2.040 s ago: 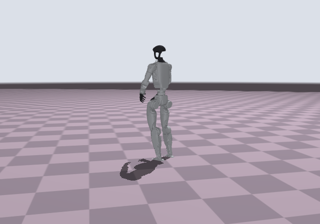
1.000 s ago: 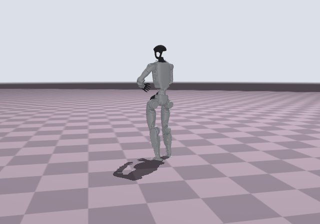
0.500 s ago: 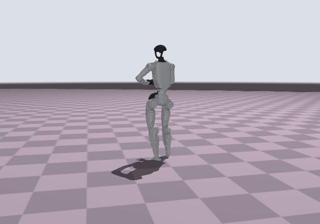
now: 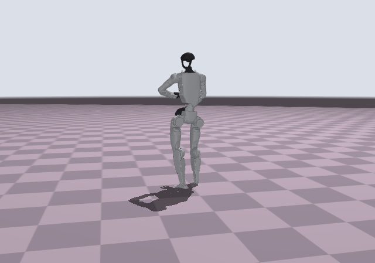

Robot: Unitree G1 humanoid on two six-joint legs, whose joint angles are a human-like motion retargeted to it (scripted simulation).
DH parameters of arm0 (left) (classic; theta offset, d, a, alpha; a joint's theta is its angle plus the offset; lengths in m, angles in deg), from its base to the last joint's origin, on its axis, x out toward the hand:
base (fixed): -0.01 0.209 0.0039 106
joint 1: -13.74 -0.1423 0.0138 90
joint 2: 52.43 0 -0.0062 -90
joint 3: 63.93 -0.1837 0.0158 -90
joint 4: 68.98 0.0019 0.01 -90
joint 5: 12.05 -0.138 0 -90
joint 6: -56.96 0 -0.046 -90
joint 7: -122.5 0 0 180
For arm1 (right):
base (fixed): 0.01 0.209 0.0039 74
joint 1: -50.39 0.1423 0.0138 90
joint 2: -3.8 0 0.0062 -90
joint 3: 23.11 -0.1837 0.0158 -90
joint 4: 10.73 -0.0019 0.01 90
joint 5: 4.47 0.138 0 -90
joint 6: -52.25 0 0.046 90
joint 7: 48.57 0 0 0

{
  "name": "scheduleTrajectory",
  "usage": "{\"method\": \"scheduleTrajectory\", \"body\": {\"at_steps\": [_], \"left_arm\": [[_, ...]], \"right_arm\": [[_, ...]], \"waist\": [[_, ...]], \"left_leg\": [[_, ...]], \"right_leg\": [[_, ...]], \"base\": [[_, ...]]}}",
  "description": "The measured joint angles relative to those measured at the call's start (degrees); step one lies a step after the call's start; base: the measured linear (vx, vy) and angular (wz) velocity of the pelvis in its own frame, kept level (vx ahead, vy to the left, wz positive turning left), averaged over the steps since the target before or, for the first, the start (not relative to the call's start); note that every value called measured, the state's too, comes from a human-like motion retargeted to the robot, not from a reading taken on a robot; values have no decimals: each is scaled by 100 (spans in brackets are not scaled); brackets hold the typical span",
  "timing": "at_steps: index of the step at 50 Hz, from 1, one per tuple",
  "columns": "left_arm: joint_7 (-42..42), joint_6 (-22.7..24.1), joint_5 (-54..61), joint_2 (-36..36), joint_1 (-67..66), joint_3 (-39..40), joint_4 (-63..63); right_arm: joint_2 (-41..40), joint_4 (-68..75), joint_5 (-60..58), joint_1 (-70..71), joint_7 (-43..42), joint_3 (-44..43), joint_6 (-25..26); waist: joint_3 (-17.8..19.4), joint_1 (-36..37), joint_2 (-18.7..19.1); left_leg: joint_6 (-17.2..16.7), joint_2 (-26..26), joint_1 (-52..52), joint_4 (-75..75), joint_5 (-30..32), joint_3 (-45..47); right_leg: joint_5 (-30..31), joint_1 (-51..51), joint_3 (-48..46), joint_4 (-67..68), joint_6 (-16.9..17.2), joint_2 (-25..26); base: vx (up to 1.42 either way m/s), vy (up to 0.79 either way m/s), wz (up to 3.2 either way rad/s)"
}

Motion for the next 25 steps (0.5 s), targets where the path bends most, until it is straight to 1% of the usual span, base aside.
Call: {"method": "scheduleTrajectory", "body": {"at_steps": [15, 17, 20, 25], "left_arm": [[295, -98, 29, 63, -50, -1, -81], [347, -122, 86, 88, -76, 4, -92], [421, -155, 206, 172, -140, 108, -101], [527, -202, 484, 518, -294, 565, -24]], "right_arm": [[101, -286, 161, 39, 253, -2, 7], [288, -416, 230, -15, 285, -48, -2], [785, -777, 367, -105, 257, -219, -21], [1176, -1731, 675, -60, 99, -646, -71]], "waist": [[81, -146, -93], [91, -166, -138], [95, -205, -220], [99, -257, -256]], "left_leg": [[66, 33, -82, 158, -51, 240], [74, 37, -95, 173, -56, 271], [87, 41, -108, 185, -63, 324], [113, 43, -113, 174, -65, 409]], "right_leg": [[37, -117, 194, -28, 90, 49], [48, -132, 216, -42, 103, 56], [66, -153, 254, -66, 126, 66], [103, -183, 313, -108, 179, 84]], "base": [[0, 0, -21], [1, 0, -21], [1, 1, -22], [1, 1, -22]]}}
